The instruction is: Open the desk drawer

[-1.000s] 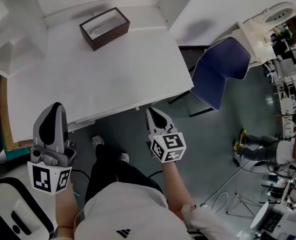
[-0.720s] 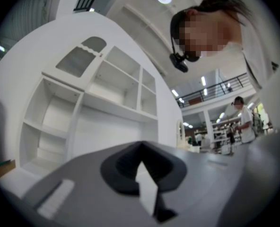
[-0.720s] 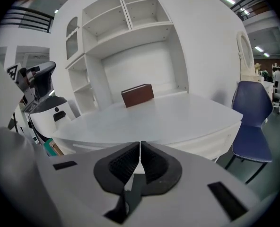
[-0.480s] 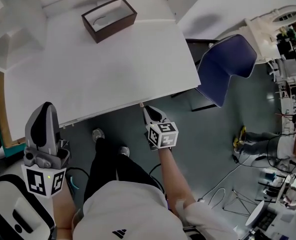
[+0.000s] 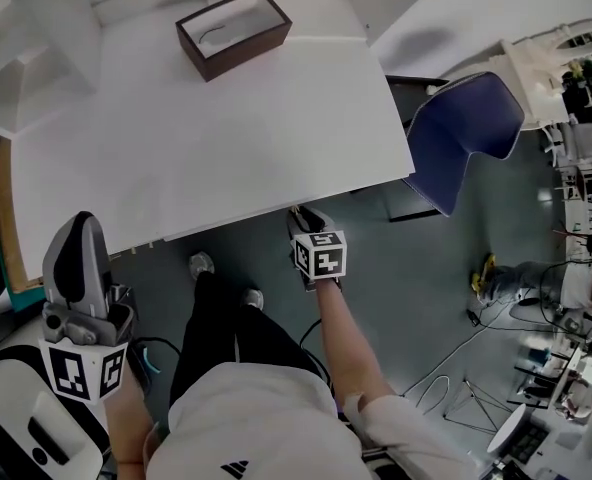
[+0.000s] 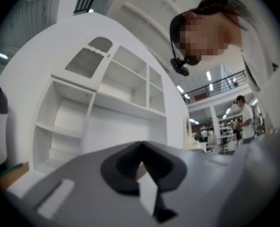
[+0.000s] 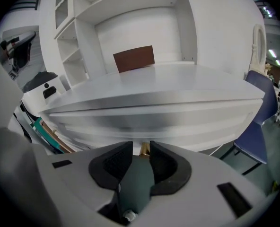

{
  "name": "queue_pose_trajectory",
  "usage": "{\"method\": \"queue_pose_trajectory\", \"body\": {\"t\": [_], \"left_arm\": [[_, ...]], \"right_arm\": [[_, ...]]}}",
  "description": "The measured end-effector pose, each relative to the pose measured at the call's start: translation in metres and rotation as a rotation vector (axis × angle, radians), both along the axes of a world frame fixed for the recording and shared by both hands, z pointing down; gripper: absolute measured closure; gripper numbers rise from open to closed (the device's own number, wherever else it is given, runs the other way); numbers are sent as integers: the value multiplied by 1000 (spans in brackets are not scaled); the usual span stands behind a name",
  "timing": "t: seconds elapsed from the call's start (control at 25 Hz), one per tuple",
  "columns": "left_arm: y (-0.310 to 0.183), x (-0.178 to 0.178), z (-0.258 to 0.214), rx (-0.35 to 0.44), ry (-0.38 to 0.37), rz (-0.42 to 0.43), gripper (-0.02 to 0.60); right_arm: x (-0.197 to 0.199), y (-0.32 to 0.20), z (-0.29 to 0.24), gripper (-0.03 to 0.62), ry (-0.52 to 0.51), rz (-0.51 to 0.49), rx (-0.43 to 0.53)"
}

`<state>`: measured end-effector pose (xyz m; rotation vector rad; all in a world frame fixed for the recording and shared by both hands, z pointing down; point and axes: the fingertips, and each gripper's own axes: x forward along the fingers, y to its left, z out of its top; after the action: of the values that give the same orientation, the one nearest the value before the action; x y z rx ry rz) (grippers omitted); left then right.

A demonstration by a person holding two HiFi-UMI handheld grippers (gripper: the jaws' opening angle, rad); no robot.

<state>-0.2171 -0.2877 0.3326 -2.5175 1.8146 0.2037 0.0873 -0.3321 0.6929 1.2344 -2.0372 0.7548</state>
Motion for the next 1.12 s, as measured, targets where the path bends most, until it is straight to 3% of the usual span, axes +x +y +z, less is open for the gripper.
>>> {"method": "queue_pose_trajectory", "body": {"t": [0.48,1.12], "left_arm": [[7,-18,6,-18,-5,-23,575],[33,-12,-2,11,9,-31,575]], "right_arm": [[2,-8,17,522,126,-14,-6],[12,22,18,523,131,-5,-36]]}}
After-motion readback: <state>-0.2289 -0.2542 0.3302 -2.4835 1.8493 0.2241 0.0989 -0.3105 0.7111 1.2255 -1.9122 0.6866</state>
